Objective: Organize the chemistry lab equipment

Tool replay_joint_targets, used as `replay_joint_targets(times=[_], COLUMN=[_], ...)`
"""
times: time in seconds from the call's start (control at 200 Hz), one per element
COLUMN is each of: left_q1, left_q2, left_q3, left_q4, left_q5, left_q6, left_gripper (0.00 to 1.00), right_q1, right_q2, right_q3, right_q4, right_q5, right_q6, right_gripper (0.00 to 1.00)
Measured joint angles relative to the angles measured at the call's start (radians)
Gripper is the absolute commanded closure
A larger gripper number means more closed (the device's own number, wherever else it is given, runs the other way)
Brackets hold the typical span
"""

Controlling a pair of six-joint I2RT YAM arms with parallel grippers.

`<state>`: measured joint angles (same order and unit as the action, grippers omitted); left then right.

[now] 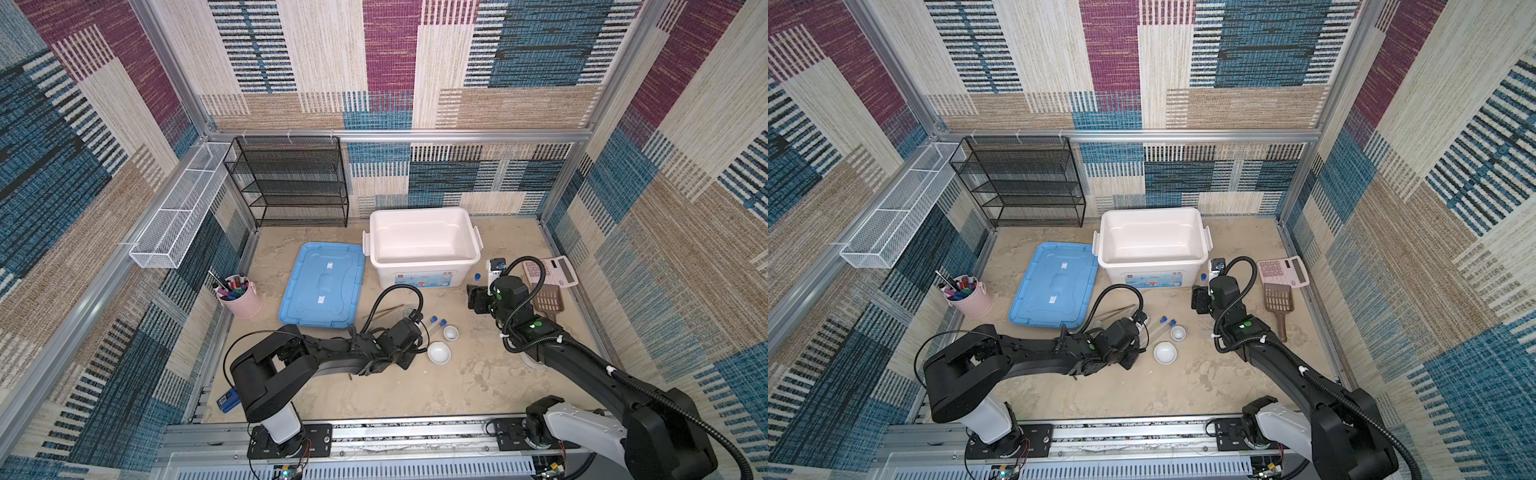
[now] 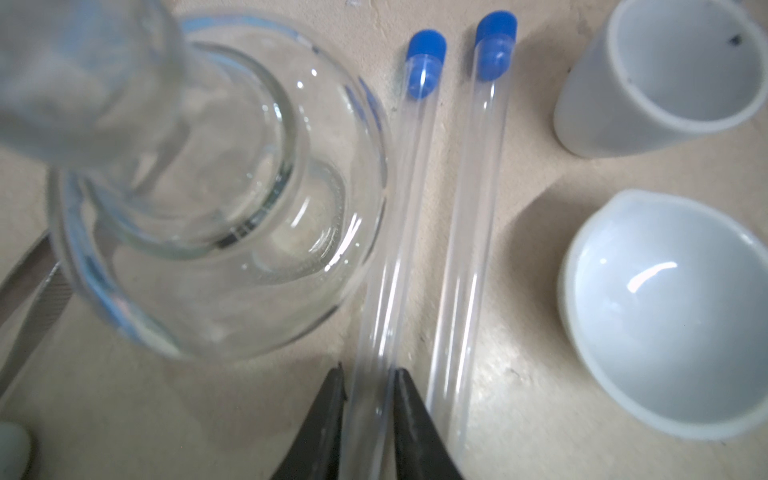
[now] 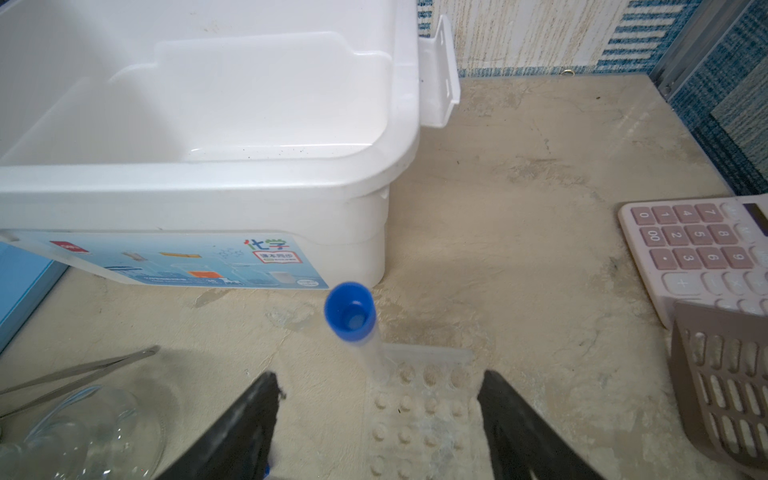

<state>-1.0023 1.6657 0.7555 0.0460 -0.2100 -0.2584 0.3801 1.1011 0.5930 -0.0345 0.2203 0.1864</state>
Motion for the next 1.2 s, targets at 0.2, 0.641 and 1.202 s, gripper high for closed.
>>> replay_joint_targets(times=[0.2, 0.641, 1.202], left_q1=[0.000, -0.014, -0.041], left_q2=[-0.005, -0.054, -0.169], left_q3=[-0.002, -0.006, -0.052], left_q4=[-0.002, -0.013, -0.010], left_q5=[0.008, 0.033, 0.022], left_q6=[0.000, 0.000, -0.004], left_gripper=[0.83, 0.85, 0.86], right_q1=[-0.002, -0.068, -0.073], right_q2=[-0.022, -0.106, -0.162], right_q3=[-0.007, -0.007, -0.007], right_q4=[0.000, -0.001, -0.016], right_q5=[0.000, -0.088, -0.231], right_q6=[0.004, 0.026, 0.045], right_gripper=[0.12, 0.01, 0.04])
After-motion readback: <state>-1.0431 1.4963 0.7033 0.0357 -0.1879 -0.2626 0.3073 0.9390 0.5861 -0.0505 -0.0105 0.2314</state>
